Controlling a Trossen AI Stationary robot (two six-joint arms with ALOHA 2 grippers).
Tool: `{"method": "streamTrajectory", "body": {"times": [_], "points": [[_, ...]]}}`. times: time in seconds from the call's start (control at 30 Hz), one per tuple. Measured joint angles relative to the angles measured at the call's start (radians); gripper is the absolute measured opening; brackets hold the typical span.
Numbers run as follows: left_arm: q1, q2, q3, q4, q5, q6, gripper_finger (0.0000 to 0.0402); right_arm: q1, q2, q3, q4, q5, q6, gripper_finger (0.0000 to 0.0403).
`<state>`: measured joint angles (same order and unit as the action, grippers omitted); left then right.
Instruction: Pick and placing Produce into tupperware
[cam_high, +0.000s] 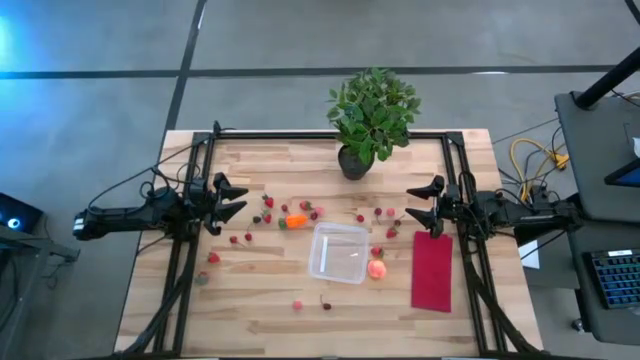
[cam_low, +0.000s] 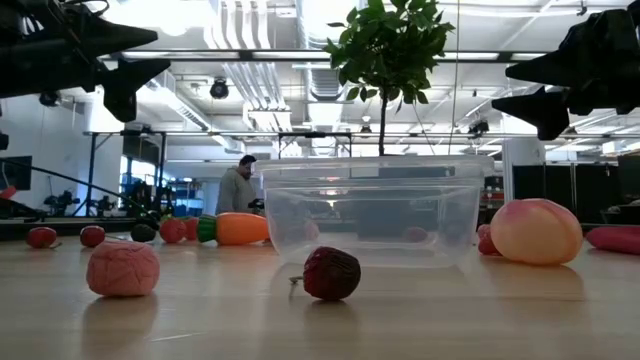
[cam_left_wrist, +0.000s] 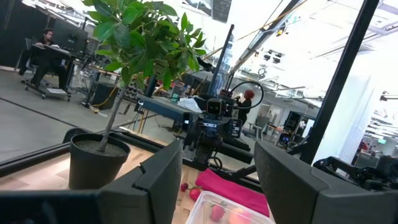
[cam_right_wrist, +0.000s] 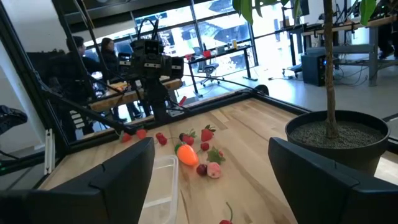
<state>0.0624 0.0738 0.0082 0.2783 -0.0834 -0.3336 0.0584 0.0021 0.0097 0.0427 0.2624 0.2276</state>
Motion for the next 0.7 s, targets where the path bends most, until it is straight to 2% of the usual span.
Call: {"method": "streamTrajectory", "body": {"times": [0.37, 0.43, 0.5, 0.6, 0.7], "points": [[0.000, 0.000, 0.000, 0.000, 0.000, 0.000, 0.0187, 0.000, 0.000, 0.000, 0.001, 0.004, 0.000, 0.0307], [0.000, 0.000, 0.000, 0.000, 0.000, 0.000, 0.0187, 0.000, 0.002, -0.002, 0.031, 0.057, 0.018, 0.0306], [0.000, 0.000, 0.000, 0.000, 0.000, 0.000, 0.0187, 0.000, 0.013, -0.002, 0.117, 0.151, 0.145, 0.0307], [0.000, 0.000, 0.000, 0.001, 0.000, 0.001, 0.0187, 0.000, 0.031, -0.001, 0.205, 0.285, 0.441, 0.0309], [0.000, 0.000, 0.000, 0.010, -0.002, 0.000, 0.0187, 0.000, 0.032, -0.001, 0.232, 0.306, 0.660, 0.0307]]}}
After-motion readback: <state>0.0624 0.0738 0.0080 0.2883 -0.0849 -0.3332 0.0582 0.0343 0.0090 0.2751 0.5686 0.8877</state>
